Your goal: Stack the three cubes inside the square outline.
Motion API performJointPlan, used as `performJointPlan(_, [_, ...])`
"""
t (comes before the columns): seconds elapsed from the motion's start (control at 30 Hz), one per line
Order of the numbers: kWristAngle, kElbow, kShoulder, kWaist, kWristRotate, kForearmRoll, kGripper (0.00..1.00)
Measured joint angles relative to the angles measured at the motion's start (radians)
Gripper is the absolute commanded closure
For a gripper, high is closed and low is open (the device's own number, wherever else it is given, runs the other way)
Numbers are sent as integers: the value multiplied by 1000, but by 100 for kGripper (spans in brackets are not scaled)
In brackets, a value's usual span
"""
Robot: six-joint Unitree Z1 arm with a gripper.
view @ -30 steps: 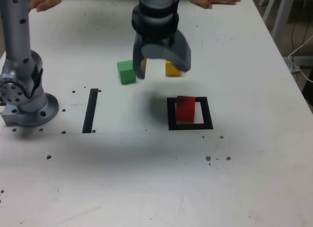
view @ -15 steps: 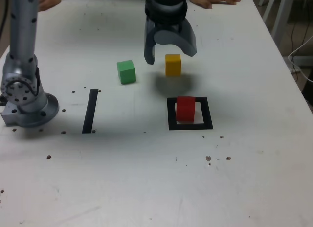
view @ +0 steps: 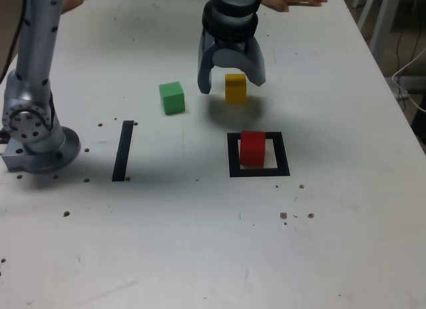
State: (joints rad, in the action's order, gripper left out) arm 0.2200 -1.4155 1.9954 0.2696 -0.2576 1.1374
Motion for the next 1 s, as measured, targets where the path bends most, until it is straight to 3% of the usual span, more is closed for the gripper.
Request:
performJointPlan(0.27, [-11,0,22,0,-14,-29,18])
performJointPlan(0.67, [-18,-1,25,0,-26,-41,51])
performJointPlan(1.0, [-52,28,41,13,-26,-94,67])
